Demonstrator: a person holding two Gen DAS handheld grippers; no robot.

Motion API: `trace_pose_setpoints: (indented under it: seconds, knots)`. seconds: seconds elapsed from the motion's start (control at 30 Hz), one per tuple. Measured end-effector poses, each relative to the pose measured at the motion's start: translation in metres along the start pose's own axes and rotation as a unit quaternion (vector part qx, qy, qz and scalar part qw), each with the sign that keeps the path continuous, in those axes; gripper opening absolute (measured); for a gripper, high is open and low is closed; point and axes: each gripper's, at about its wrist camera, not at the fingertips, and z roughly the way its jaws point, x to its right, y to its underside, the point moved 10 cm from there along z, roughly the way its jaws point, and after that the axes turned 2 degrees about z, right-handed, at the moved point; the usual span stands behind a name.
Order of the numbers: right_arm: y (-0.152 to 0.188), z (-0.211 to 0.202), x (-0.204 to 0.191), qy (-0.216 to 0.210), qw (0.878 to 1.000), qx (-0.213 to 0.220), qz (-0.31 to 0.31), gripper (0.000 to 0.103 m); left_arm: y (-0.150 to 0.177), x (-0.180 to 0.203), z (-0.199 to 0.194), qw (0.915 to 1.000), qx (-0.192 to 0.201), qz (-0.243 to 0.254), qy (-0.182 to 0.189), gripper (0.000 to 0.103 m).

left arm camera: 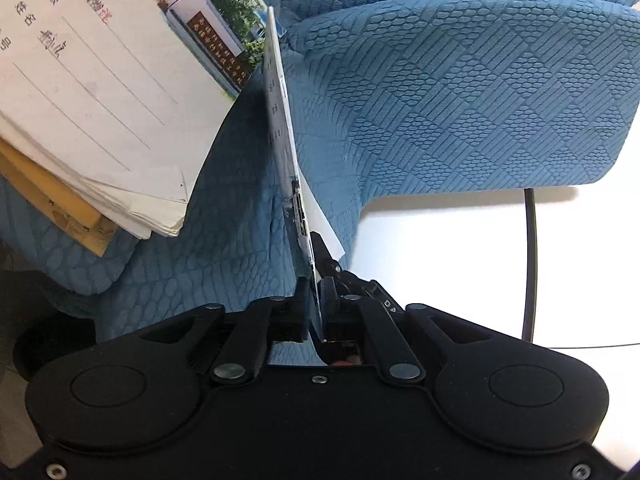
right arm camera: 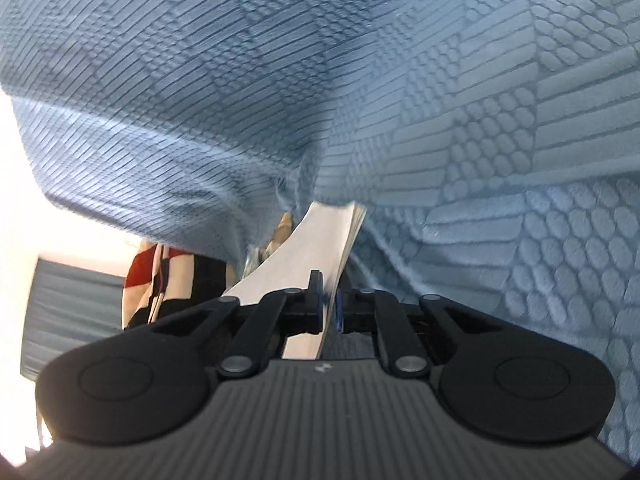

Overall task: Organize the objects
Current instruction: 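Carry the upright white sheet in both grippers over the book stack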

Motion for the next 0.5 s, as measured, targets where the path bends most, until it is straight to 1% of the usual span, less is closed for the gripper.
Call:
trace_pose_setpoints:
  seconds: [0.07, 0.13, 0.2, 0.27, 0.3, 0.33, 0.4, 0.47, 0.5]
  knots:
    - [0.004, -0.004, -0.001, 0.001, 1.0, 0.0, 0.002, 0.008, 0.003, -0.008, 0.0, 1.0, -0.006, 0.0, -0.008, 0.007]
    - [0.009, -0.005, -0.003, 0.006, 1.0, 0.0, 0.004, 0.007, 0.005, -0.013, 0.001, 0.9999, -0.009, -0.009, -0.004, 0.018]
    - [0.014, -0.008, -0.007, 0.009, 1.0, 0.002, -0.003, 0.007, 0.007, -0.018, 0.0, 0.9998, -0.01, -0.016, 0.0, 0.027]
    - [0.018, -0.01, -0.011, 0.007, 1.0, 0.006, -0.002, 0.006, 0.012, -0.02, 0.001, 0.9998, -0.015, -0.013, 0.0, 0.028]
    - [0.02, -0.01, -0.012, 0.006, 1.0, 0.007, 0.0, 0.006, 0.014, -0.019, 0.005, 0.9997, -0.02, -0.012, 0.0, 0.026]
    - [0.023, -0.01, -0.012, 0.008, 1.0, 0.008, 0.001, 0.006, 0.016, -0.017, 0.008, 0.9997, -0.024, -0.011, 0.001, 0.019]
    - [0.027, -0.011, -0.013, 0.017, 1.0, 0.007, -0.003, 0.006, 0.017, -0.018, 0.01, 0.9996, -0.027, -0.007, -0.005, 0.009]
    - [0.029, -0.014, -0.016, 0.023, 1.0, 0.009, -0.009, 0.006, 0.015, -0.019, 0.005, 0.9998, -0.016, 0.0, -0.013, 0.007]
    - [0.03, -0.016, -0.016, 0.024, 1.0, 0.01, -0.008, 0.006, 0.014, -0.018, 0.003, 0.9998, -0.013, 0.005, -0.012, 0.004]
